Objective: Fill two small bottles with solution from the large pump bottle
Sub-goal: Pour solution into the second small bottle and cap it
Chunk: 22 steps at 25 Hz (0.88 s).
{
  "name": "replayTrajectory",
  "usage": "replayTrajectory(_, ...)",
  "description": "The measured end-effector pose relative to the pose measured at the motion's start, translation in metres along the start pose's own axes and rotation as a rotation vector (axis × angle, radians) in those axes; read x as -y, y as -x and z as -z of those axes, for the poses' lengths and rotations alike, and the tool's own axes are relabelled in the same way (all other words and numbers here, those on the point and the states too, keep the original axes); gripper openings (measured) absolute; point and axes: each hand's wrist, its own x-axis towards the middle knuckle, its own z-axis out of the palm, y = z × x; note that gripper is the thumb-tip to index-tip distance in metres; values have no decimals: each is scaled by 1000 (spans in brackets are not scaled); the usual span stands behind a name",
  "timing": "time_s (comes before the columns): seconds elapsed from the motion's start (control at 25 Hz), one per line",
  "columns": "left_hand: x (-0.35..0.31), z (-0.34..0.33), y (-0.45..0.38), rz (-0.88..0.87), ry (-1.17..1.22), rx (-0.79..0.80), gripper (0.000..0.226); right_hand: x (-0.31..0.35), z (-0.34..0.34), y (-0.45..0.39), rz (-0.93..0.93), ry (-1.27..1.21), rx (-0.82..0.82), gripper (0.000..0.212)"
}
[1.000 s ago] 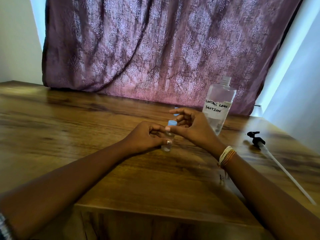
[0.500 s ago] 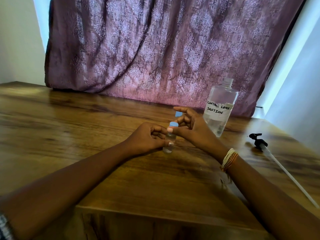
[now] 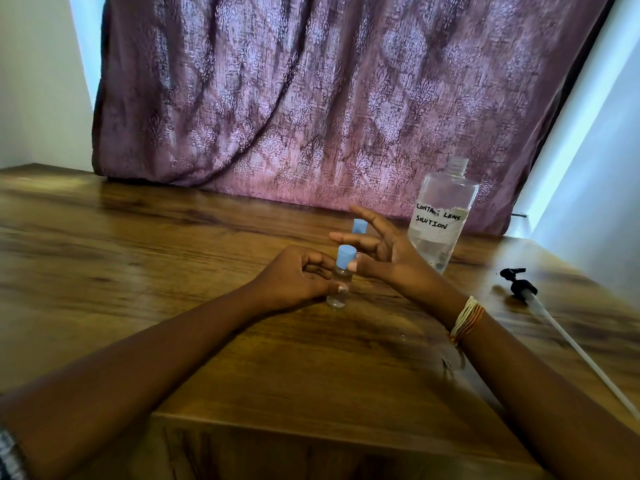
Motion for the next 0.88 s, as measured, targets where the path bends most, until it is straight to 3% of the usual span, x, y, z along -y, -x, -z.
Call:
replayTrajectory(0.08, 0, 0, 0, 5, 6, -4, 27, 2, 1, 0, 26, -10, 14, 70)
replayTrajectory(0.24, 0, 0, 0, 5, -11, -10, 25, -1, -5, -2, 24, -1, -114, 67)
replayTrajectory(0.44, -1, -1, -1, 24, -17, 8, 23, 4, -4, -1, -8, -40, 24, 59)
replayTrajectory(0.72, 0, -3, 0, 15, 4, -39, 21, -1, -12, -1, -44, 0, -229, 51)
replayTrajectory(0.88, 0, -2, 0, 36, -18, -82, 26, -7, -6, -4, -125, 97, -107, 57)
